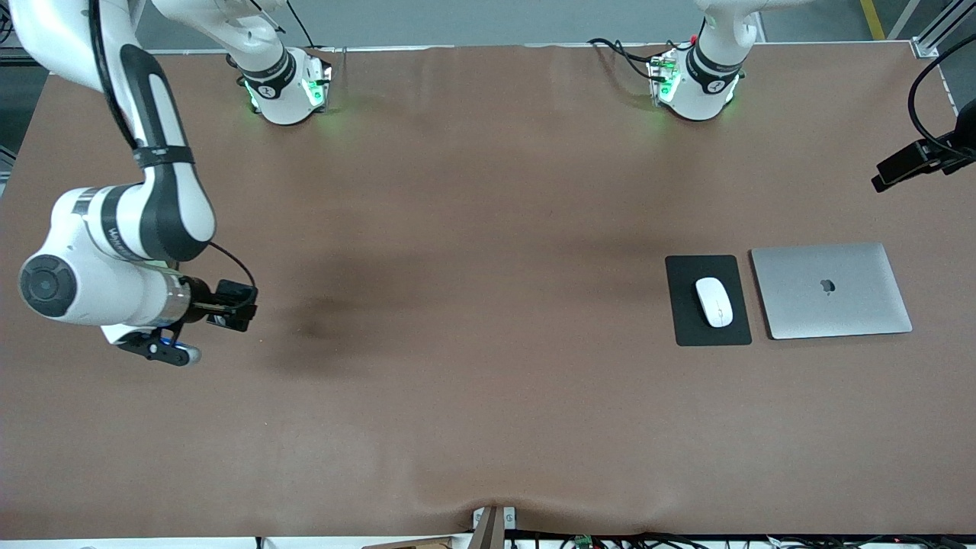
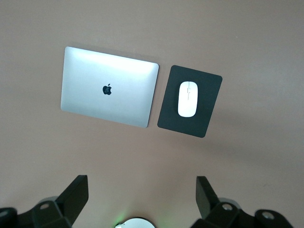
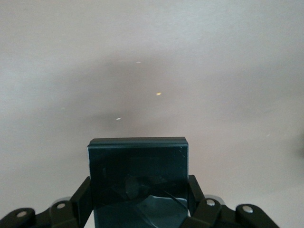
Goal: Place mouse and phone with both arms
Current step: 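Carry the phone with the right gripper toward the green plush toy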
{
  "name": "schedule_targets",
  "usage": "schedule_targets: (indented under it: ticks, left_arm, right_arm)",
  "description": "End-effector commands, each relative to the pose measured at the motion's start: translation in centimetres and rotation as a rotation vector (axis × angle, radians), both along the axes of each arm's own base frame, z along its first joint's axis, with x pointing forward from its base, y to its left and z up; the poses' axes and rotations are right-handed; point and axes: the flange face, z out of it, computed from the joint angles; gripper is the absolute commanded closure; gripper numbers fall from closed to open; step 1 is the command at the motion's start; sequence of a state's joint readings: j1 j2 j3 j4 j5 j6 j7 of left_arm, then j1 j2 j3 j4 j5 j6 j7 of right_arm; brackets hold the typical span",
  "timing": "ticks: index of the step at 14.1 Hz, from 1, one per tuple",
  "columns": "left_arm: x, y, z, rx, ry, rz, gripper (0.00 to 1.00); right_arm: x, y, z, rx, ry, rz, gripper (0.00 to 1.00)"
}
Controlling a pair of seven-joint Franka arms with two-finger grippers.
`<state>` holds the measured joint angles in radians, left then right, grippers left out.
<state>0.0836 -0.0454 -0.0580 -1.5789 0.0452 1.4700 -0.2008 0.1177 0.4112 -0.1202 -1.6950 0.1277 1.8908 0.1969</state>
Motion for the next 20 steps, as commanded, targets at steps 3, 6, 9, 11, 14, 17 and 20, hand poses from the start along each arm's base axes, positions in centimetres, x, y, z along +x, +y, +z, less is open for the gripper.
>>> schedule_targets:
  ticks: [3, 6, 9, 11, 14, 17, 20]
  left_arm:
    - [-0.4, 0.2, 0.3, -0.019, -0.016, -0.010, 0.00]
    - [-0.2, -0.1, -0.1, -0.019, -0.014, -0.016, 0.00]
    - [0.2, -0.4, -0.5, -0.011, -0.008, -0.024, 0.00]
    - [0.3, -0.6, -0.4, -0.009, -0.011, -0.028, 0.00]
    - [0.5, -0.7, -0.6, -0.012, -0.012, -0.027, 0.00]
    - [0.5, -0.7, -0.7, -0.012, -0.012, -0.027, 0.00]
    - [0.6, -0.7, -0.8, -0.012, -0.009, -0.029, 0.00]
  right_arm:
    - [-4.5, -5.8, -3.4, 0.046, -0.041, 0.081, 1.00]
    - [-5.9, -9.4, -5.6, 0.055, -0.025, 0.090, 1.00]
    - [-7.4, -10.6, -8.0, 0.034, -0.042, 0.106, 1.00]
    - [-8.9, -10.6, -9.7, 0.028, -0.043, 0.103, 1.00]
    - [-10.7, -10.6, -11.6, 0.027, -0.042, 0.130, 1.00]
    - [-12.2, -10.7, -11.6, 0.019, -0.032, 0.172, 1.00]
    - [-14.1, -12.9, -12.6, 0.007, -0.058, 0.222, 1.00]
